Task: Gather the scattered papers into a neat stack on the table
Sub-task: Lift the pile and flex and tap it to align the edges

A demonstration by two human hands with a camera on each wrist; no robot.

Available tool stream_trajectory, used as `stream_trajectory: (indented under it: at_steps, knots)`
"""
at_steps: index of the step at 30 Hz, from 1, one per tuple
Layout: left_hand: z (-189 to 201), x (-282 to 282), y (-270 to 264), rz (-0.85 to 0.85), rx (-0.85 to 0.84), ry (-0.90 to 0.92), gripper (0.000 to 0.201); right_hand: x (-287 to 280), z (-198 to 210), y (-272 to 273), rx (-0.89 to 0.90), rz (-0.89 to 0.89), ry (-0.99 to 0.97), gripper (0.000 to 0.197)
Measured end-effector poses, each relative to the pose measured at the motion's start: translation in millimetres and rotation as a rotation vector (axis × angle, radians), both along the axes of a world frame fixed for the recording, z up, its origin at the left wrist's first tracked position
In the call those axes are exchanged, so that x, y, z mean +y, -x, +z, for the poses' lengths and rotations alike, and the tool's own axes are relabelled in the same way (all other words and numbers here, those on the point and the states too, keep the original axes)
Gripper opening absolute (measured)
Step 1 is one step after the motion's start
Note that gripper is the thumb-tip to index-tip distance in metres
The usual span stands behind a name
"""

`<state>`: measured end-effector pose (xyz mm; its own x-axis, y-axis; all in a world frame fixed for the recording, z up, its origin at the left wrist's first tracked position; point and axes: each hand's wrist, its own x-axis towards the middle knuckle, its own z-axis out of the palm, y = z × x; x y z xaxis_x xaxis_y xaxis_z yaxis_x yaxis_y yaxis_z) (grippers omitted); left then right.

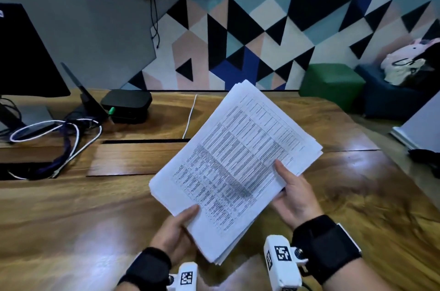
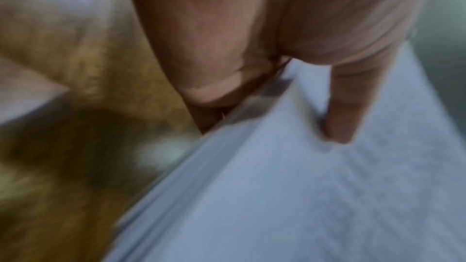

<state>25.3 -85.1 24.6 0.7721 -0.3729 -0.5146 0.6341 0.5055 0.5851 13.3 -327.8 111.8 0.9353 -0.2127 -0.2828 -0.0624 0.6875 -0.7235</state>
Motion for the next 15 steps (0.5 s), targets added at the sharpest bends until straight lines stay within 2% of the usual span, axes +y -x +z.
stream_trajectory:
  at_steps: [3,7,8,10,11,13,15]
  knots:
    - [12,22,-23,0.043,-0.182,-0.133,0.05,-25,1,15,0.021,0.058,0.03,0.051]
    - [29,57,-45,-0.01,-0.346,-0.277,0.075,-77,15,33,-0.041,0.238,0.109,0.068]
    - [33,61,-48,-0.02,-0.389,-0.311,0.075,-83,20,34,-0.042,0.289,0.146,0.069]
    - [45,59,-48,-0.03,-0.487,-0.355,0.072,-83,19,28,-0.013,0.345,0.319,0.055]
    - [51,54,-47,-0.03,-0.54,-0.378,0.071,-77,17,23,0.005,0.32,0.463,0.046]
    - [55,47,-49,0.011,-0.617,-0.475,0.064,-60,9,16,0.018,0.115,0.746,0.031]
    - [50,40,-52,0.125,-0.652,-0.525,0.041,-41,1,15,0.015,-0.12,0.845,0.019]
